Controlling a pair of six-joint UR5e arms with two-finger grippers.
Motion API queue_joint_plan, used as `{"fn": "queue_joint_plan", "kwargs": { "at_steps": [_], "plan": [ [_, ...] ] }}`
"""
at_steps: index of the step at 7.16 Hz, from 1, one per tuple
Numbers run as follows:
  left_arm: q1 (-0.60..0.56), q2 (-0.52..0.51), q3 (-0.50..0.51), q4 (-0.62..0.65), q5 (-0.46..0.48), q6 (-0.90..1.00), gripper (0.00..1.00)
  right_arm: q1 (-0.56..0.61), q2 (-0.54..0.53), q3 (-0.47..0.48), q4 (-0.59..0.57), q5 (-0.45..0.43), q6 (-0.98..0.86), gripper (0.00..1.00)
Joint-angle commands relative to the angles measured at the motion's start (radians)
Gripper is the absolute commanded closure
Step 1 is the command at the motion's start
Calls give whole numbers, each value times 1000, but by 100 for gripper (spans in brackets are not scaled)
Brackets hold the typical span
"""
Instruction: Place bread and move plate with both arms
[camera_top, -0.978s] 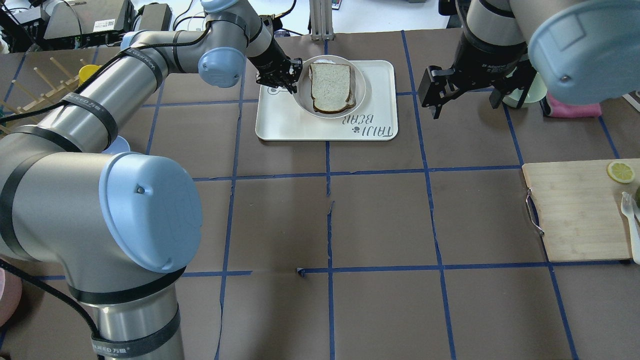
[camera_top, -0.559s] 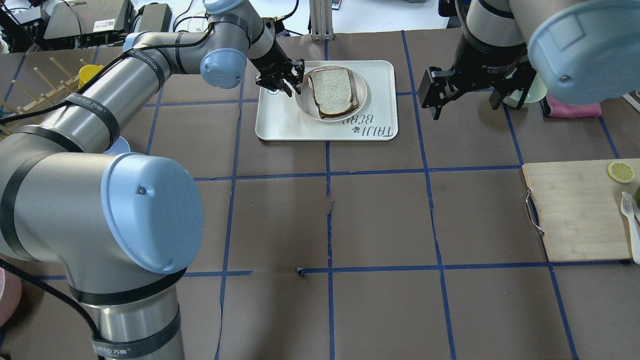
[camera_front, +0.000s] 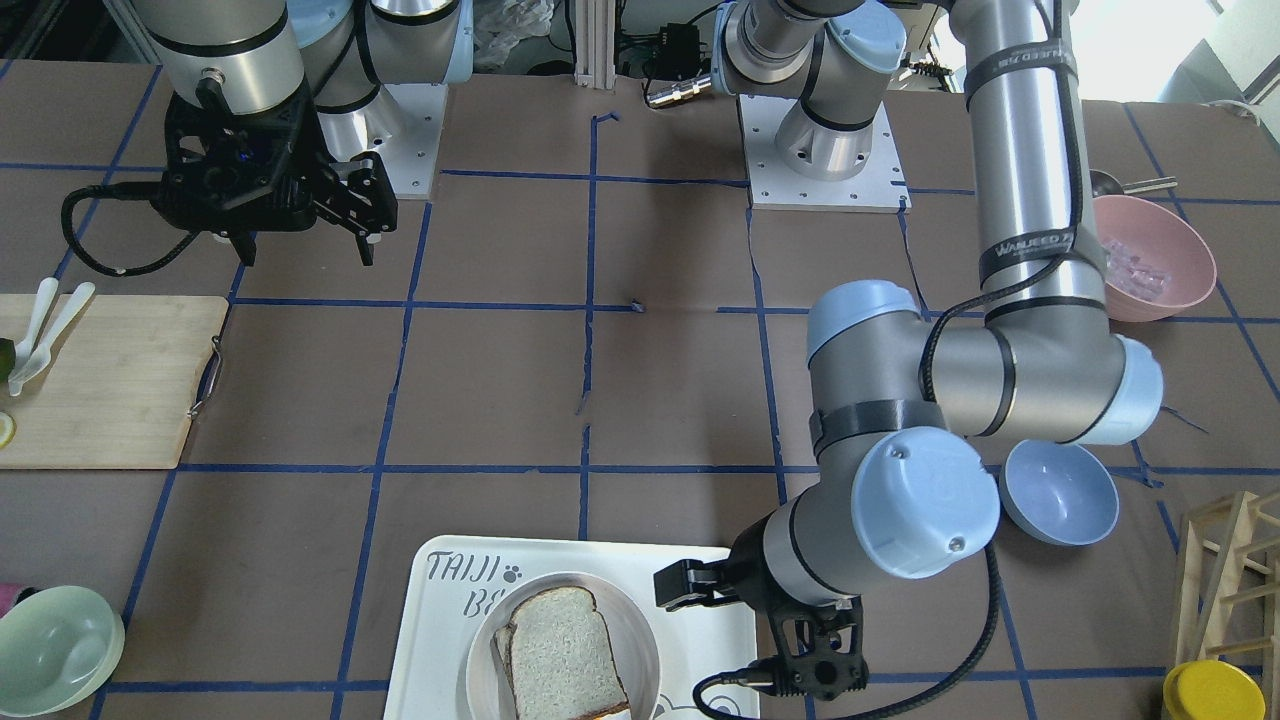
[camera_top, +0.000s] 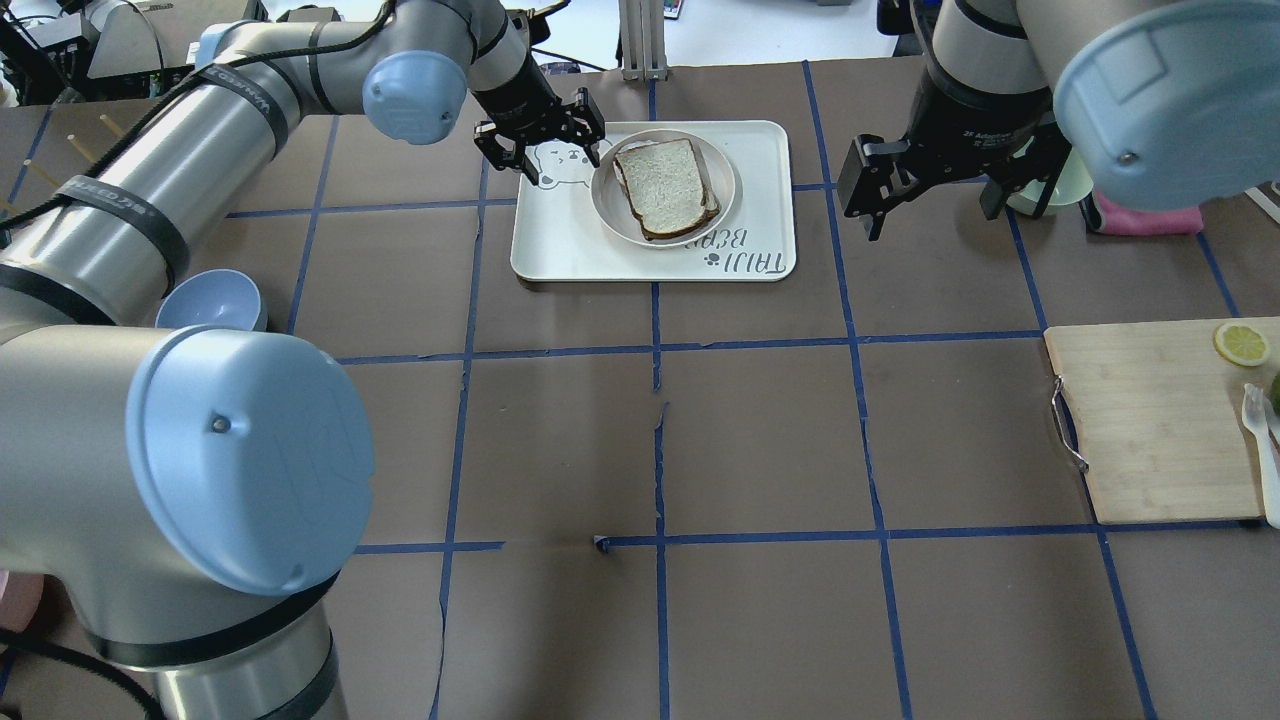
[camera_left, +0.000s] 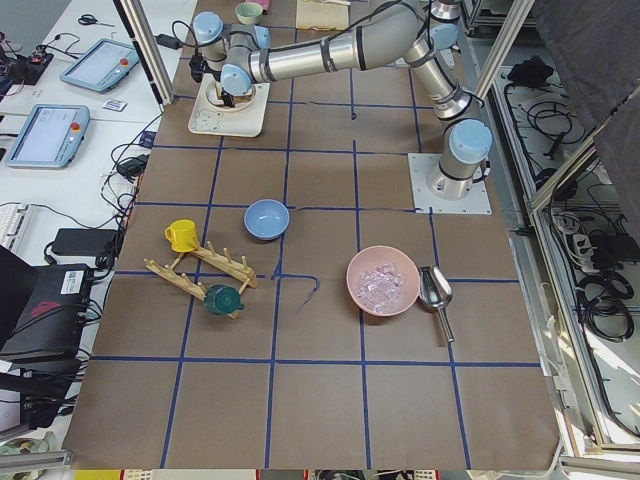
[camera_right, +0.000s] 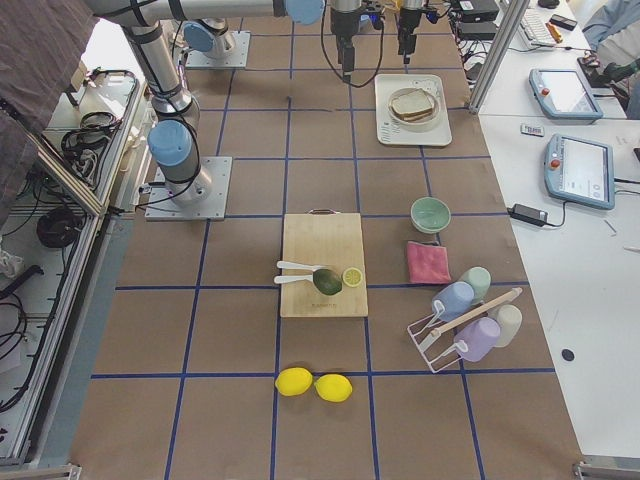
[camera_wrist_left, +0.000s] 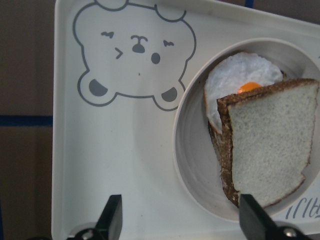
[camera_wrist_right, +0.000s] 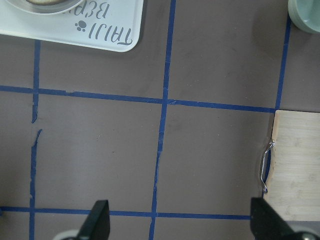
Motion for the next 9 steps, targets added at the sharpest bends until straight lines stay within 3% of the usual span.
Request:
{"fn": "queue_joint_plan", "kwargs": {
  "at_steps": [1,3,4,6,9],
  "plan": [
    [47,113,-5,-169,55,43,0,0,1,-1,-7,-1,-1,0],
    [66,248,-13,-358,200,130,0,0,0,-1,-8,-4,0,0],
    [93,307,-55,-397,196,151,0,0,-3,-1,-7,-5,0,0],
    [122,433,-193,-380,206,216,0,0,-7,-3,-5,-6,-1,0],
    [118,568,-365,-223,207,203,0,0,-5,-1,-8,-6,0,0]
  ]
}}
